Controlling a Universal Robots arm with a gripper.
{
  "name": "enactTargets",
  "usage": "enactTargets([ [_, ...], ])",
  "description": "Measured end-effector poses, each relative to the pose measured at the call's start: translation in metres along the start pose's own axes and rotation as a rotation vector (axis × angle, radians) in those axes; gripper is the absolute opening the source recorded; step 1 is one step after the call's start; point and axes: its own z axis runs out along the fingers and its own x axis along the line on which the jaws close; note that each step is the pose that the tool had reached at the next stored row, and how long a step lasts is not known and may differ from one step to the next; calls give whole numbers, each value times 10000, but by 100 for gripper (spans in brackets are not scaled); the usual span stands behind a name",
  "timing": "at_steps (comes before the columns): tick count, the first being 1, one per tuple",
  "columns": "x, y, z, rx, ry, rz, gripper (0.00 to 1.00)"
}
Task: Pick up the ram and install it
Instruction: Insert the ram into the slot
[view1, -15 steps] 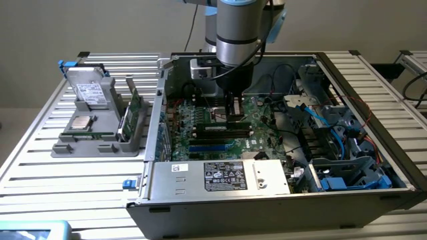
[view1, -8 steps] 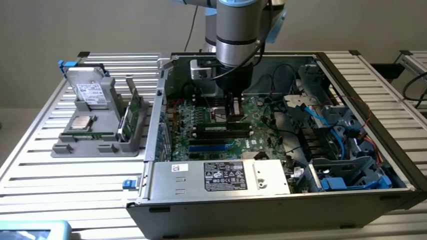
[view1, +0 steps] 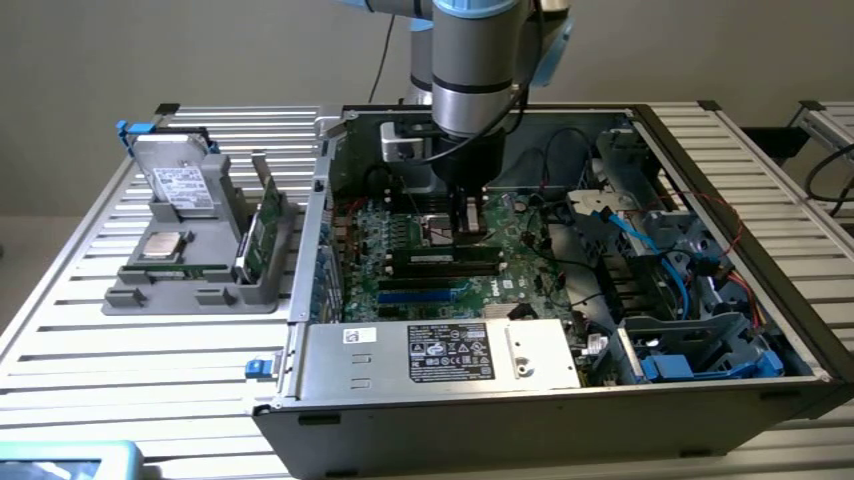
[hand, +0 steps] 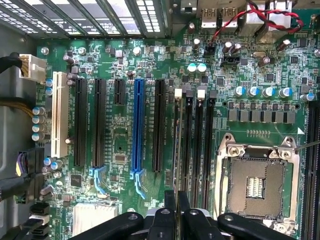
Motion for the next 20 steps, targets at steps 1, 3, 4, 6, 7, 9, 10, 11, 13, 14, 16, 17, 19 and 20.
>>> enactTargets([
  [1, -6, 0, 0, 4, 1, 0, 13],
  [3, -8, -1, 3, 12, 4, -1, 13],
  [4, -8, -1, 4, 14, 7, -1, 13],
  [6, -10, 0, 9, 19, 11, 1, 13],
  [7, -10, -1, 12, 20, 14, 1, 13],
  [9, -11, 0, 18, 26, 18, 1, 13],
  [10, -11, 0, 21, 30, 21, 1, 13],
  [11, -11, 0, 24, 33, 25, 2, 13],
  [13, -8, 1, 26, 35, 28, 3, 13],
  [14, -8, 1, 26, 34, 30, 3, 13],
  [16, -8, 0, 30, 36, 28, 2, 13],
  [17, -9, 0, 32, 37, 27, 2, 13],
  [19, -9, 0, 35, 38, 28, 3, 13],
  [20, -9, 0, 38, 40, 28, 2, 13],
])
